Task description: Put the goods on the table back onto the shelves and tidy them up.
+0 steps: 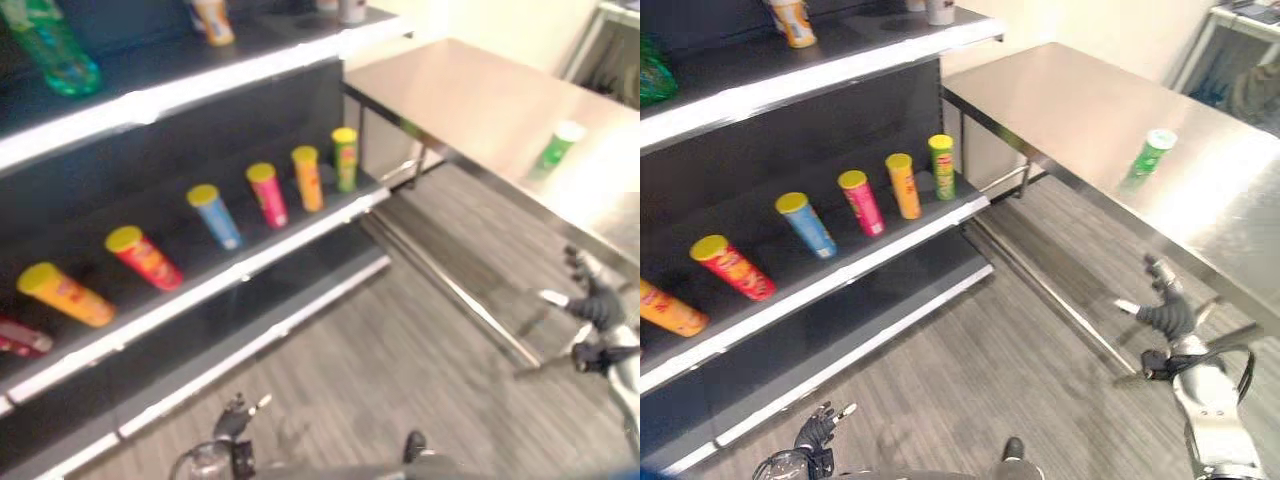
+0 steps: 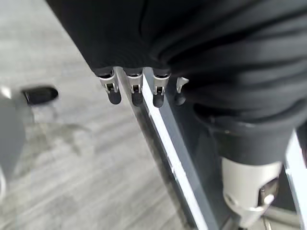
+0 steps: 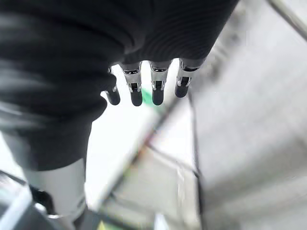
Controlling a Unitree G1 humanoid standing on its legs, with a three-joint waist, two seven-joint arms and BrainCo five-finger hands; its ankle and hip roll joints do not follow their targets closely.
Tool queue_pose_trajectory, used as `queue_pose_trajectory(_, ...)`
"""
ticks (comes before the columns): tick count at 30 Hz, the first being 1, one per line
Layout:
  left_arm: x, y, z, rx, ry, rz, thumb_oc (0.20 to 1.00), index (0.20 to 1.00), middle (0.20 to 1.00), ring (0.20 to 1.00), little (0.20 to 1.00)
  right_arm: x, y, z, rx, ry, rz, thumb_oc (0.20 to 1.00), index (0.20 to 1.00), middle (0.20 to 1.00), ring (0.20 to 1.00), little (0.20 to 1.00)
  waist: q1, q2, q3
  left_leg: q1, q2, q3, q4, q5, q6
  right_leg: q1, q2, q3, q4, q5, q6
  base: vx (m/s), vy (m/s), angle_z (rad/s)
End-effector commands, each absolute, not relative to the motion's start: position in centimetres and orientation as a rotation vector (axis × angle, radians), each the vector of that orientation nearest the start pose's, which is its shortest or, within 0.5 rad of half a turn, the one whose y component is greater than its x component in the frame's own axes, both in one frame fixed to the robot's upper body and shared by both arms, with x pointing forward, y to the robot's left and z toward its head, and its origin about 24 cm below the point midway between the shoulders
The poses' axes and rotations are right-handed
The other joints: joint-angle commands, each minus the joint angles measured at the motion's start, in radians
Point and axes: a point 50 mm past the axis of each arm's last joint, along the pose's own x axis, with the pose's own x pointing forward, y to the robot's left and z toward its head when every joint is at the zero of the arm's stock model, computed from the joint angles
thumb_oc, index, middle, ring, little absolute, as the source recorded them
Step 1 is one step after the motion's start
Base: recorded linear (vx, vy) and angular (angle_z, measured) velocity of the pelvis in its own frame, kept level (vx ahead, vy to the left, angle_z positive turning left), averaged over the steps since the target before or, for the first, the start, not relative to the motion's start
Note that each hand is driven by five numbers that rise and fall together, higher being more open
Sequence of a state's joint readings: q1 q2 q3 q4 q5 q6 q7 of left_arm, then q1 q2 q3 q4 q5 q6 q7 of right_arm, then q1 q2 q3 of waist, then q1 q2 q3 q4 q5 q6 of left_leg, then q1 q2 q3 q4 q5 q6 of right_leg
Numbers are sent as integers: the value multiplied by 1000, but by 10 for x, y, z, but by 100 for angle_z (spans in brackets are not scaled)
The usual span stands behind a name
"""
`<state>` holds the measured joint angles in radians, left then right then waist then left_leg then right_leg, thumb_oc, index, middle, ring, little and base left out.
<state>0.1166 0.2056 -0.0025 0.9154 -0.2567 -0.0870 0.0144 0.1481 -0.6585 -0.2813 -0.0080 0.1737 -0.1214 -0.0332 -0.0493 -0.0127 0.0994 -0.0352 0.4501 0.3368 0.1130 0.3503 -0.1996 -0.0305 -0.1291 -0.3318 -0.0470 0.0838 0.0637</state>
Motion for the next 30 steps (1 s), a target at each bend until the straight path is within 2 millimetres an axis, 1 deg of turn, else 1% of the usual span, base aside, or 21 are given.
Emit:
queue_pose_trajectory(1, 137, 254, -123, 36, 806, 268, 1000, 1000, 1000, 1000, 1000, 229, -313, 155, -541, -343, -260, 1000, 1000, 1000, 1000, 1000, 22, -35, 33, -48, -229, -116, 11, -340, 69, 67, -34, 21, -36, -90, 91, -35, -236, -63)
queue_pose_trajectory(2, 136, 250, -125, 36, 813, 253, 1000, 1000, 1000, 1000, 1000, 231, -314, 162, -544, -373, -274, 1000, 1000, 1000, 1000, 1000, 30, -39, 32, -62, -301, -154, 9, -374, 89, 60, -28, 33, -34, -84, 86, 90, -98, -42)
queue_pose_trajectory(3, 131, 244, -129, 40, 837, 220, 1000, 1000, 1000, 1000, 1000, 228, -322, 166, -559, -376, -307, 1000, 1000, 1000, 1000, 1000, 36, -29, 30, -65, -388, -155, -6, -404, 124, 67, -8, 35, -30, -83, 81, 126, -110, -30)
queue_pose_trajectory(4, 127, 243, -131, 46, 857, 208, 1000, 1000, 1000, 1000, 1000, 227, -326, 168, -572, -378, -330, 1000, 1000, 1000, 1000, 1000, 38, -22, 23, -67, -419, -143, -20, -406, 138, 65, 2, 39, -32, -82, 83, 97, -56, -6)
queue_pose_trajectory(5, 128, 243, -131, 46, 856, 207, 1000, 1000, 1000, 1000, 1000, 226, -326, 168, -572, -378, -330, 1000, 1000, 1000, 1000, 1000, 38, -23, 20, -71, -421, -142, -24, -400, 139, 60, 1, 39, -32, -80, 83, 75, -7, -7)
queue_pose_trajectory(6, 122, 244, -134, 56, 880, 212, 1000, 1000, 1000, 1000, 1000, 227, -328, 169, -565, -386, -356, 1000, 1000, 1000, 1000, 1000, 45, -21, 18, -98, -469, -161, -32, -393, 144, 55, 15, 55, -34, -78, 82, 40, -1, -5)
queue_pose_trajectory(8, 123, 244, -133, 56, 879, 212, 1000, 1000, 1000, 1000, 1000, 227, -328, 169, -564, -386, -356, 1000, 1000, 1000, 1000, 1000, 45, -21, 17, -101, -469, -161, -31, -394, 144, 53, 14, 54, -34, -78, 83, 78, -3, -13)
queue_pose_trajectory(9, 114, 247, -138, 54, 919, 236, 1000, 1000, 1000, 1000, 1000, 230, -326, 168, -543, -396, -370, 1000, 1000, 1000, 1000, 1000, 66, -18, 21, -106, -513, -230, -64, -376, 149, 58, 43, 78, -26, -87, 79, 102, -3, -6)
queue_pose_trajectory(12, 115, 247, -138, 54, 918, 237, 1000, 1000, 1000, 1000, 1000, 231, -326, 168, -543, -398, -370, 1000, 1000, 1000, 1000, 1000, 65, -19, 21, -105, -514, -230, -72, -369, 149, 55, 42, 78, -26, -85, 79, 53, 4, -16)
queue_pose_trajectory(14, 102, 249, -144, 58, 979, 258, 1000, 1000, 1000, 1000, 1000, 231, -326, 164, -537, -390, -387, 1000, 1000, 1000, 1000, 1000, 60, -20, -3, -51, -514, -253, -148, -346, 169, 58, 53, 92, 15, -113, 79, 171, 68, -19)
queue_pose_trajectory(16, 102, 250, -144, 59, 979, 258, 1000, 1000, 1000, 1000, 1000, 231, -326, 164, -537, -390, -387, 1000, 1000, 1000, 1000, 1000, 62, -21, -2, -46, -515, -251, -155, -343, 169, 57, 52, 94, 19, -116, 79, 111, 83, -15)
queue_pose_trajectory(17, 103, 260, -140, 77, 977, 283, 1000, 1000, 1000, 1000, 1000, 237, -316, 157, -517, -384, -375, 1000, 1000, 1000, 1000, 1000, 66, -28, 36, 13, -483, -228, -175, -349, 197, -40, 17, 69, 327, -107, 122, 134, 130, -10)
queue_pose_trajectory(18, 100, 266, -140, 93, 994, 307, 1000, 1000, 1000, 1000, 1000, 236, -315, 150, -513, -361, -380, 1000, 1000, 1000, 1000, 1000, 65, -32, 55, 43, -467, -214, -184, -349, 208, -112, -30, 77, 491, -81, 150, 174, 118, -32)
queue_pose_trajectory(19, 98, 267, -141, 104, 1001, 306, 1000, 1000, 1000, 1000, 1000, 234, -316, 148, -517, -350, -392, 1000, 1000, 1000, 1000, 1000, 68, -30, 53, 54, -458, -216, -188, -355, 206, -121, -67, 73, 507, -73, 143, 65, 9, -100)
queue_pose_trajectory(20, 98, 268, -141, 105, 1001, 306, 1000, 1000, 1000, 1000, 1000, 234, -316, 148, -517, -350, -393, 1000, 1000, 1000, 1000, 1000, 68, -33, 54, 55, -461, -217, -187, -356, 206, -123, -71, 74, 514, -78, 144, 118, -95, -78)
queue_pose_trajectory(21, 100, 267, -140, 127, 996, 288, 1000, 1000, 1000, 1000, 1000, 229, -324, 145, -527, -332, -445, 1000, 1000, 1000, 1000, 1000, 70, -35, 43, 59, -444, -234, -192, -368, 194, -123, -135, 77, 446, -64, 130, 83, -83, -45)
queue_pose_trajectory(23, 100, 267, -140, 128, 997, 287, 1000, 1000, 1000, 1000, 1000, 228, -324, 145, -528, -331, -447, 1000, 1000, 1000, 1000, 1000, 67, -33, 42, 59, -442, -239, -191, -369, 194, -116, -134, 70, 439, -62, 130, 87, -108, 21)
queue_pose_trajectory(24, 105, 265, -139, 151, 986, 262, 1000, 1000, 1000, 1000, 1000, 223, -334, 146, -554, -325, -520, 1000, 1000, 1000, 1000, 1000, 66, -43, 32, 60, -440, -263, -190, -389, 178, -99, -180, 107, 308, -34, 138, 250, -318, 16)
queue_pose_trajectory(25, 107, 265, -139, 168, 985, 261, 1000, 1000, 1000, 1000, 1000, 216, -346, 150, -599, -320, -612, 1000, 1000, 1000, 1000, 1000, 49, -55, 19, 79, -436, -302, -184, -419, 165, -116, -220, 176, 85, 81, 173, 254, -315, 20)
queue_pose_trajectory(29, 102, 269, -139, 162, 995, 292, 1000, 1000, 1000, 1000, 1000, 215, -352, 146, -621, -285, -632, 1000, 1000, 1000, 1000, 1000, 48, -71, 10, 119, -422, -312, -196, -434, 150, -130, -214, 191, 5, 148, 198, 173, -170, 37)
queue_pose_trajectory(30, 101, 269, -139, 161, 995, 293, 1000, 1000, 1000, 1000, 1000, 215, -352, 146, -621, -285, -632, 1000, 1000, 1000, 1000, 1000, 48, -70, 10, 119, -422, -312, -196, -434, 150, -129, -213, 191, 4, 148, 198, 209, -218, 30)
